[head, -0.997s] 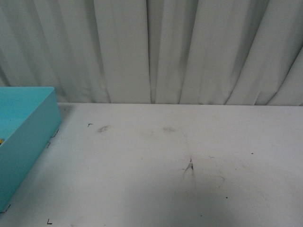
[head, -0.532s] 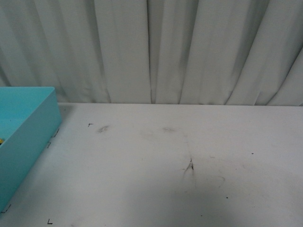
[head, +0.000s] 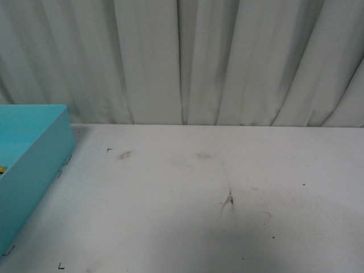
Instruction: Wind up and store yellow beetle toy
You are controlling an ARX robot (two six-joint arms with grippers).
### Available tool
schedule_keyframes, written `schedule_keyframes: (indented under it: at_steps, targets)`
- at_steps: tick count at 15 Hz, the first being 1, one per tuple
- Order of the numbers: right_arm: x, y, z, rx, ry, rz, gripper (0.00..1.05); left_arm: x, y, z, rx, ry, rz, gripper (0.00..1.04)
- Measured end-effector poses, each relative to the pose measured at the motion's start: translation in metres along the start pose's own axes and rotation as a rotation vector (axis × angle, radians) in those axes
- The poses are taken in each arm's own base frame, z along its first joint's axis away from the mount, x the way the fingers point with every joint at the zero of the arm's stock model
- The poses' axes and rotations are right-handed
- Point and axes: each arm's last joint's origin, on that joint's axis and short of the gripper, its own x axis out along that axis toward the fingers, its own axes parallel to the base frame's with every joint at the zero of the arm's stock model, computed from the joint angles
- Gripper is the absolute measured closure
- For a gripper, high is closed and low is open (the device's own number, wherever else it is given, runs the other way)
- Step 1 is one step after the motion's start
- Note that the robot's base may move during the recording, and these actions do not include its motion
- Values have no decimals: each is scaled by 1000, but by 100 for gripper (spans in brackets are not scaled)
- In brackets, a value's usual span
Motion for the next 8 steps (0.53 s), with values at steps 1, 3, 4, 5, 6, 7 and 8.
schedule_keyframes:
  at_steps: [1, 3, 4, 5, 6, 7, 8]
  targets:
    - [0, 0, 0, 0, 2, 0, 7, 0, 0, 1, 0, -7, 0, 103]
    - [0, 0, 0, 0, 1, 1, 7, 0, 0, 1, -1, -6, 1, 87]
    - [0, 0, 0, 0, 2, 0, 7, 0, 0, 1, -1, -6, 1, 74]
    - [0, 0, 0, 0, 1, 0, 7, 0, 0, 1, -1, -6, 1, 61]
    - [0, 0, 0, 0, 1, 0, 7, 0, 0, 1, -1, -6, 1, 48]
    - [0, 0, 0, 0, 1, 0, 7, 0, 0, 1, -1, -6, 0, 43]
    - [0, 0, 0, 0, 1, 0, 7, 0, 0, 1, -1, -6, 1, 39]
